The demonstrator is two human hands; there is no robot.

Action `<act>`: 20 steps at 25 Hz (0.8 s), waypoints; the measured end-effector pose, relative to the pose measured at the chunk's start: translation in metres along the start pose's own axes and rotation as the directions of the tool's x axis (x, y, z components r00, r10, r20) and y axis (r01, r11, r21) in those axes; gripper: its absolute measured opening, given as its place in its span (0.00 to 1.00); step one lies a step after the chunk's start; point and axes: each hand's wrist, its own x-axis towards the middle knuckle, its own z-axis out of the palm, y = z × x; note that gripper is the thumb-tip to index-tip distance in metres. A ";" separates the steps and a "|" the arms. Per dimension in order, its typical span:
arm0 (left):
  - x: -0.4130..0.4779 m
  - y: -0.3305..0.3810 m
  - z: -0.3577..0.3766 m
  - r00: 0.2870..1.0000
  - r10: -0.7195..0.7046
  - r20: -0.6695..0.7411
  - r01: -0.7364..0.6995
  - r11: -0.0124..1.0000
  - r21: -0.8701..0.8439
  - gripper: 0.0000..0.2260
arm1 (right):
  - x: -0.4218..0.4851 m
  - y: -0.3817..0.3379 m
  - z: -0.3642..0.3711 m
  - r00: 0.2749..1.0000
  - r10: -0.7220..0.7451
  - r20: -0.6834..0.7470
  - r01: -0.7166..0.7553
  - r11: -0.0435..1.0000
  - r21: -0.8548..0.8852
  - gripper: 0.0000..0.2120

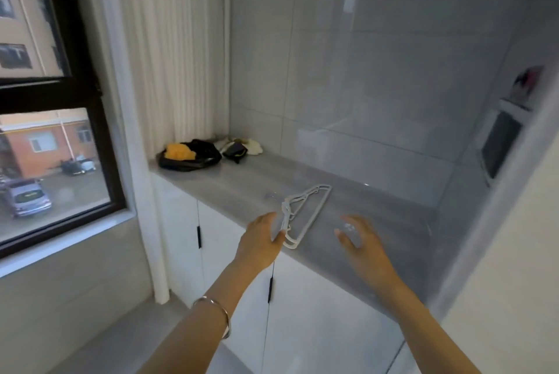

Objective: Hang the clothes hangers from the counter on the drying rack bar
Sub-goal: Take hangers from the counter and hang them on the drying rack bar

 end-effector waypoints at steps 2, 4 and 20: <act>0.034 -0.020 0.015 0.998 -0.017 0.065 0.017 1.000 0.002 0.23 | 0.032 0.019 0.029 0.996 0.063 0.056 -0.064 0.998 0.025 0.14; 0.070 -0.040 0.032 0.993 -0.031 0.117 0.032 0.999 -0.005 0.22 | 0.066 0.042 0.061 0.981 0.150 0.125 -0.160 0.985 0.068 0.13; 0.276 -0.161 0.125 0.907 -0.355 0.227 0.206 0.844 0.495 0.31 | 0.262 0.161 0.238 0.964 0.243 0.106 -0.222 0.959 -0.178 0.17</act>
